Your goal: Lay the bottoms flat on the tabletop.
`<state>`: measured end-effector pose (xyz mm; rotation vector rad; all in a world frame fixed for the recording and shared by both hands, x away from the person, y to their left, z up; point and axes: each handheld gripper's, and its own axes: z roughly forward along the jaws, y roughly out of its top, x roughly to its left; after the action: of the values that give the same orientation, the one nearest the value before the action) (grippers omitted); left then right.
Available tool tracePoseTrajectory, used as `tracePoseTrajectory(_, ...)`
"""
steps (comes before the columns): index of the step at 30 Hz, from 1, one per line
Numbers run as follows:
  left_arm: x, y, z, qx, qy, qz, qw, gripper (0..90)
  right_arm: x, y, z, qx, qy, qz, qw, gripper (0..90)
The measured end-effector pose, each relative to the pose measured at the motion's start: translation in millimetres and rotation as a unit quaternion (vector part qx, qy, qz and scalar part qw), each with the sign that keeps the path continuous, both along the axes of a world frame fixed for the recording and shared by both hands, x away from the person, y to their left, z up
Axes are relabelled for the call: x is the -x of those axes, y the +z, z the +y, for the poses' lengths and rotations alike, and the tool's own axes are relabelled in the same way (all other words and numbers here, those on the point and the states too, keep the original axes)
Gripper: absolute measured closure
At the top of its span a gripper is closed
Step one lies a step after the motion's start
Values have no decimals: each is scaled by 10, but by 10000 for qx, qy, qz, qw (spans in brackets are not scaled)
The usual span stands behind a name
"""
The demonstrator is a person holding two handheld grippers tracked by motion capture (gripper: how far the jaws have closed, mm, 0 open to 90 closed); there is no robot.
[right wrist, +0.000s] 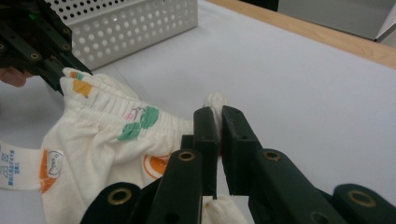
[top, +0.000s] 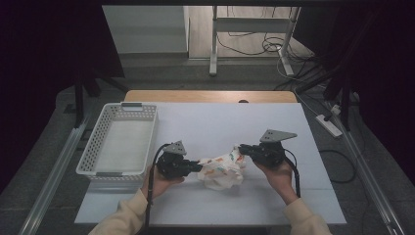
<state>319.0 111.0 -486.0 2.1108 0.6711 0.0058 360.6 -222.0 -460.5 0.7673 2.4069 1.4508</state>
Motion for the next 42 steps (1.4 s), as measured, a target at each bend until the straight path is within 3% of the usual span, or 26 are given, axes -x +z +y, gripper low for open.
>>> tracePoseTrajectory(7,-51,134,91,268,106,-11,9996,828,-27,99,29,-178,-43,-61,9998,843)
tracePoseTrajectory(13,-81,330,179,488,205,-162,9985,828,-13,240,73,-282,-35,-225,9993,843)
tracePoseTrajectory(22,-112,573,228,635,265,-348,9970,828,-23,422,111,-380,-106,-418,9983,843)
tracePoseTrajectory(27,-129,598,240,757,286,-312,9962,828,-26,493,106,-526,-140,-498,9973,843)
tracePoseTrajectory(33,-145,618,254,758,319,-330,9961,828,-37,525,105,-546,-171,-519,9970,843)
tracePoseTrajectory(42,-171,795,309,900,378,-475,9941,828,-34,731,107,-676,-196,-758,9946,844)
